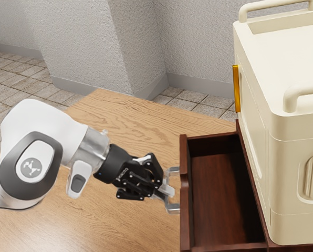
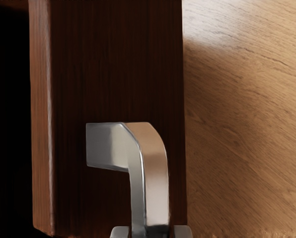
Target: Pull the drawer handle with one arm to open the drawer
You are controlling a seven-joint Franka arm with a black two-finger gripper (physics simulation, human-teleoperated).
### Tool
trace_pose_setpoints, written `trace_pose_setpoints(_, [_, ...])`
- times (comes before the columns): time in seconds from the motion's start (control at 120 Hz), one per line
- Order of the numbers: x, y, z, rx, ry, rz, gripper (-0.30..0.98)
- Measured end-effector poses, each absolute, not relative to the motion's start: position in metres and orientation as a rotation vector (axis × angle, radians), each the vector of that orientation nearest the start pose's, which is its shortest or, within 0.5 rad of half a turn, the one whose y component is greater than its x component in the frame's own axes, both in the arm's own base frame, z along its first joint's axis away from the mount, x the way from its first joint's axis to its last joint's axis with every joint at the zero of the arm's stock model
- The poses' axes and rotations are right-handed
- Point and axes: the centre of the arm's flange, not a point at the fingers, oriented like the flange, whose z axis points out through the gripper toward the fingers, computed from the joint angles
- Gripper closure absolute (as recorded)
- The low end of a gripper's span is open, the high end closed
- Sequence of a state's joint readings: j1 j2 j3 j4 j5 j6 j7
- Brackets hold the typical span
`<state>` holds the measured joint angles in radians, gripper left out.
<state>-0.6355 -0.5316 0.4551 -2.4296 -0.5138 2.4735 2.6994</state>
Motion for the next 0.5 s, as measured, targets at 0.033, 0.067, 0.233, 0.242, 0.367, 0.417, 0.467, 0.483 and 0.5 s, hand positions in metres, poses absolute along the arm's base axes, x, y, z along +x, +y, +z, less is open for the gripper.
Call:
trace_pose_setpoints(0.033, [0.441, -0.055, 0.534, -0.791, 2.574, -1.079, 0.71])
trace_pose_setpoints(0.067, [0.44, -0.053, 0.533, -0.791, 2.574, -1.079, 0.71])
trace_pose_setpoints(0.233, [0.439, -0.051, 0.53, -0.775, 2.581, -1.071, 0.71])
trace_pose_setpoints(0.242, [0.439, -0.051, 0.529, -0.775, 2.582, -1.07, 0.71])
trace_pose_setpoints(0.367, [0.438, -0.045, 0.524, -0.758, 2.595, -1.045, 0.7])
trace_pose_setpoints(0.417, [0.437, -0.042, 0.523, -0.75, 2.597, -1.033, 0.7])
trace_pose_setpoints(0.467, [0.436, -0.04, 0.523, -0.742, 2.6, -1.025, 0.69])
trace_pose_setpoints(0.483, [0.435, -0.04, 0.522, -0.74, 2.6, -1.022, 0.69])
trace_pose_setpoints(0.5, [0.435, -0.039, 0.522, -0.739, 2.6, -1.021, 0.69])
